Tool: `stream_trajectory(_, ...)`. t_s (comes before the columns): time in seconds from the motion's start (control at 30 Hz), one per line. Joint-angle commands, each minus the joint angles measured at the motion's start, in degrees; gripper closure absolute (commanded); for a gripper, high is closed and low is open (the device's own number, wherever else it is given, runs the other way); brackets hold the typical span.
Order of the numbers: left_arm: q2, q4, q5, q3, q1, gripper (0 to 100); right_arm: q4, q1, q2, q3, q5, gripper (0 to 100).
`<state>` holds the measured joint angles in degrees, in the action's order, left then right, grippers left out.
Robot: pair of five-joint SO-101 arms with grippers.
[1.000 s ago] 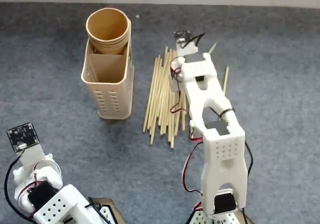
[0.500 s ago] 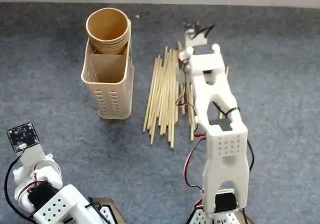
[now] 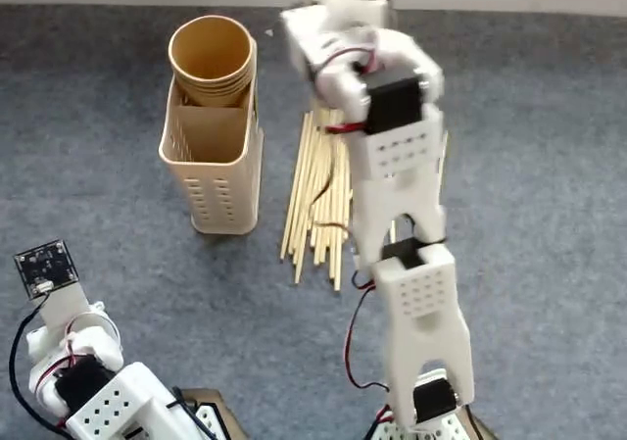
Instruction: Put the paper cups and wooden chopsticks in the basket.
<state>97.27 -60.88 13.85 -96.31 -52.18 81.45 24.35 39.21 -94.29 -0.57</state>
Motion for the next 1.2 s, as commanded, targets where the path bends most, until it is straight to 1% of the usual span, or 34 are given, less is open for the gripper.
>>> stream_trajectory(0.0, 0.6, -0.1, 0.4, -1.3, 1.0, 98, -7.2, 2.3, -4.4, -5.8, -0.2, 99.5)
stream_trajectory(0.13, 0.6, -0.1, 0.4, -1.3, 1.1, 98, -11.8, 6.2, -4.5, -6.5, -0.3, 99.5)
stream_trajectory(0.33, 0.6, -0.1, 0.4, -1.3, 1.2, 98, -11.9, 11.9, -4.6, -6.5, -0.3, 99.5)
stream_trajectory(0.5, 0.6, -0.1, 0.4, -1.3, 1.2, 98, -11.8, 14.2, -4.2, -6.0, -0.3, 99.5)
stream_trajectory(0.63, 0.6, -0.2, 0.4, -1.3, 1.0, 98, -9.5, 14.5, -1.7, -6.0, -0.3, 99.4)
stream_trajectory(0.87, 0.6, -0.2, 0.4, -1.3, 0.9, 98, -9.5, 14.4, 6.5, -6.5, -0.3, 99.4)
stream_trajectory(1.07, 0.6, -0.2, 0.4, -1.3, 0.9, 98, -9.5, 14.2, 6.9, -6.5, -0.3, 99.1)
stream_trajectory(1.13, 0.6, -0.2, 0.4, -1.3, 0.9, 98, -8.9, 13.4, 5.4, -6.5, -0.3, 96.0)
stream_trajectory(1.17, 0.6, -0.2, 0.4, -1.3, 0.9, 98, -8.0, 13.1, 4.6, -6.5, -0.4, 92.2)
